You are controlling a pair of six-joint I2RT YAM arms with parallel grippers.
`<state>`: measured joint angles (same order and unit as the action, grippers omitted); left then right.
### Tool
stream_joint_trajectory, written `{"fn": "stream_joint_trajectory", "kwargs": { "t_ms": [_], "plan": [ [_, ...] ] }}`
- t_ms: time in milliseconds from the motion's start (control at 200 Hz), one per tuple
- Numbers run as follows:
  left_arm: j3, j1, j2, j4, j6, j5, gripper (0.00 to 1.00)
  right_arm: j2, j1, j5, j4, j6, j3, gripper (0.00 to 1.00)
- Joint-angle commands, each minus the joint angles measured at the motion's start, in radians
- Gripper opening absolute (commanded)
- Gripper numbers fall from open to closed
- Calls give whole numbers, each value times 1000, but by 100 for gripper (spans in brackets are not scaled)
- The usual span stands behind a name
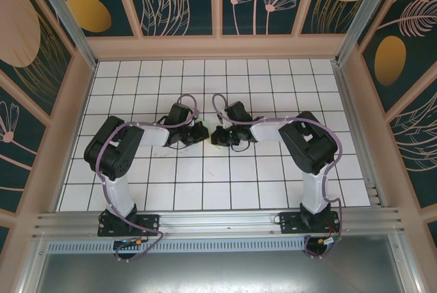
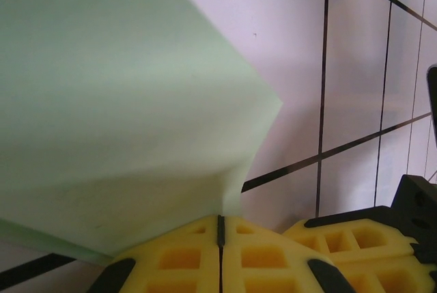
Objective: Fold a paper plane with a square sheet of paper (pick it up from the middle)
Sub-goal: Fold the wing for the fifth time at the center of the table.
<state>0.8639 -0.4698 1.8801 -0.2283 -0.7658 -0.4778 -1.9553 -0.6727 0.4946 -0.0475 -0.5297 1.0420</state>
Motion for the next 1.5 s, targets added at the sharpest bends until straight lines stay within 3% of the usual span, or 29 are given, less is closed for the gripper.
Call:
{"fn": "stream_joint_trajectory", "kwargs": {
  "t_ms": [0, 430, 1026, 1496],
  "plan": [
    [14, 48, 40, 81, 41, 119, 8, -22, -1, -28, 163, 28, -69, 0],
    [46, 199, 62, 83, 77, 103, 8, -29, -1, -1, 176, 50, -120, 0],
    [62, 295, 67, 81, 50, 173, 8, -17, -1, -9, 159, 30, -143, 0],
    [-6, 293, -160, 26, 73, 53, 12, -14, -5, -14, 153, 27, -135, 0]
  ]
}}
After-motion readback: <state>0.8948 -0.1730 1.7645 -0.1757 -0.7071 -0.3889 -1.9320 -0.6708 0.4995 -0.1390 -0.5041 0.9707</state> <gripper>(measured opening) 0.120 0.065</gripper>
